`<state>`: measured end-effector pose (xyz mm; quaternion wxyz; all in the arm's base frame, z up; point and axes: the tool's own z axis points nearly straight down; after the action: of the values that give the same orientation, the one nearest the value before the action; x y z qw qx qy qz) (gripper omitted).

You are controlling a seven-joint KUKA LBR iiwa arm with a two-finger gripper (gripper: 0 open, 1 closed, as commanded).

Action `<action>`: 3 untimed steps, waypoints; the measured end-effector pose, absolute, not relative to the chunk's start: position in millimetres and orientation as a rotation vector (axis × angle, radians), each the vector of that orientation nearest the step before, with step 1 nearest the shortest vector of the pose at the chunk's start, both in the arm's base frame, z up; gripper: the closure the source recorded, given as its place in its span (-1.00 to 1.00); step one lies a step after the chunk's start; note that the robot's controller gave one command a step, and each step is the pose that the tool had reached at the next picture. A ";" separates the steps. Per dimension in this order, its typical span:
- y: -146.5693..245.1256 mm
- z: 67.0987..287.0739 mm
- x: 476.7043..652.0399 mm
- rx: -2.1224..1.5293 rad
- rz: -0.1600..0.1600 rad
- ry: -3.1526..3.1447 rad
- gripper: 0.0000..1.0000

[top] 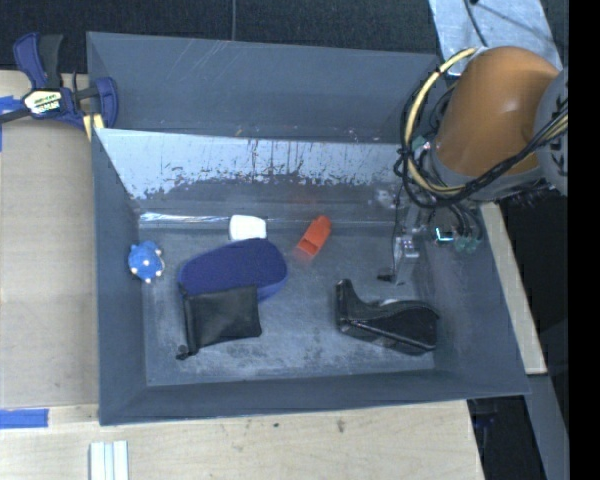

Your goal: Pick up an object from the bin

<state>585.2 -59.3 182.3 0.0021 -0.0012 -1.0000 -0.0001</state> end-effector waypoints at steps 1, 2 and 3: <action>-64.6 76.8 512.5 -0.383 -0.014 -3.129 -1.00; -47.4 102.1 496.6 -0.462 -0.001 -3.114 -1.00; -50.0 105.6 490.2 -0.548 0.000 -3.094 -1.00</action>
Offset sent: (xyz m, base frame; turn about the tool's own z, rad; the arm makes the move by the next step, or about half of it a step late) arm -0.0783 -0.0094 -0.1123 0.2422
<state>490.2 -50.0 105.6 -0.0001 -0.1745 -0.9847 -0.0001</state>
